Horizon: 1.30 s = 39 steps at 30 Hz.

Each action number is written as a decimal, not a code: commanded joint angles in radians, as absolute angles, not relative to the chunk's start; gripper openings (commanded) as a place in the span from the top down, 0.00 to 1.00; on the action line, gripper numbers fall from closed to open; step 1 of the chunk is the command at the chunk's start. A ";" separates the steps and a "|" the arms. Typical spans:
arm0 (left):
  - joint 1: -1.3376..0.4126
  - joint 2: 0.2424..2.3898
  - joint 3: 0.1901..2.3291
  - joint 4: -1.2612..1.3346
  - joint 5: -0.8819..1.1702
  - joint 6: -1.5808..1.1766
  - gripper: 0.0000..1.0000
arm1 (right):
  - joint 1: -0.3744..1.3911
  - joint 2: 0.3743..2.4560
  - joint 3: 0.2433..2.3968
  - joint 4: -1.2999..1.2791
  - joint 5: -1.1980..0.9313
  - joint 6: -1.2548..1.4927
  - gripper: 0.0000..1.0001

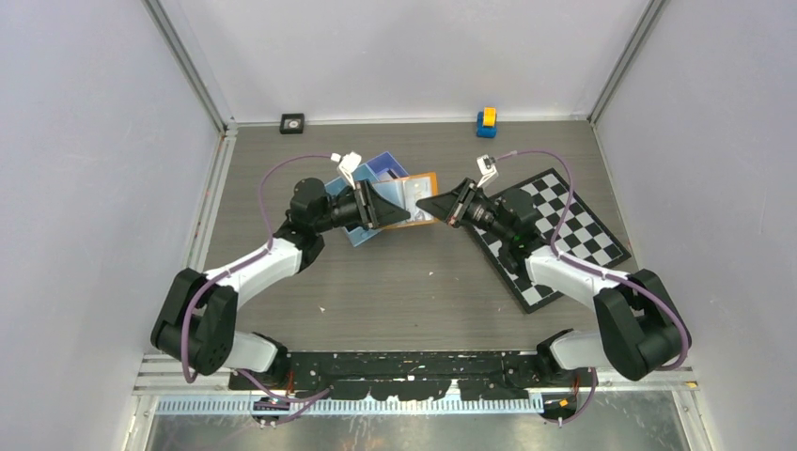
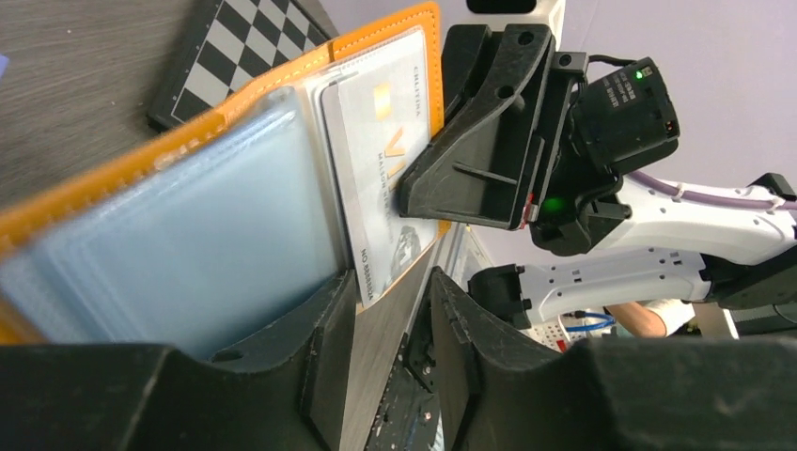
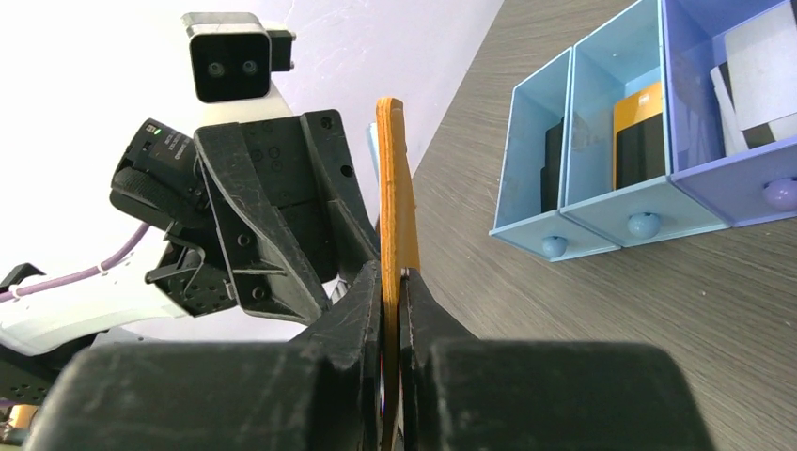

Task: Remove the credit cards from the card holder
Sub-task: Remove the credit card from the card holder.

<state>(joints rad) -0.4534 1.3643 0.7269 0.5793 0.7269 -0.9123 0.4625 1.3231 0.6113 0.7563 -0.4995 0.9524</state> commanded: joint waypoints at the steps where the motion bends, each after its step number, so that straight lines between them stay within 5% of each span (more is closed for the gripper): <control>1: -0.456 1.413 0.763 0.736 0.808 -0.997 0.66 | 0.466 1.343 0.621 0.942 -0.579 1.018 0.99; 11: -0.443 1.446 0.754 0.875 0.850 -1.091 0.67 | 0.468 1.365 0.626 0.972 -0.596 1.033 1.00; 17: -0.417 1.511 0.734 1.153 0.898 -1.270 0.86 | 0.469 1.395 0.630 1.007 -0.611 1.056 0.99; 27: -0.417 1.524 0.742 1.165 0.913 -1.277 0.78 | 0.484 1.434 0.650 1.024 -0.636 1.071 0.99; 31: -0.417 1.512 0.742 1.123 0.905 -1.250 0.86 | 0.488 1.427 0.654 1.014 -0.641 1.064 0.99; 34: -0.405 1.494 0.730 1.094 0.889 -1.230 0.98 | 0.489 1.411 0.652 0.998 -0.632 1.053 0.91; 39: -0.375 1.467 0.714 1.003 0.860 -1.188 1.00 | 0.487 1.385 0.639 0.968 -0.598 1.036 0.71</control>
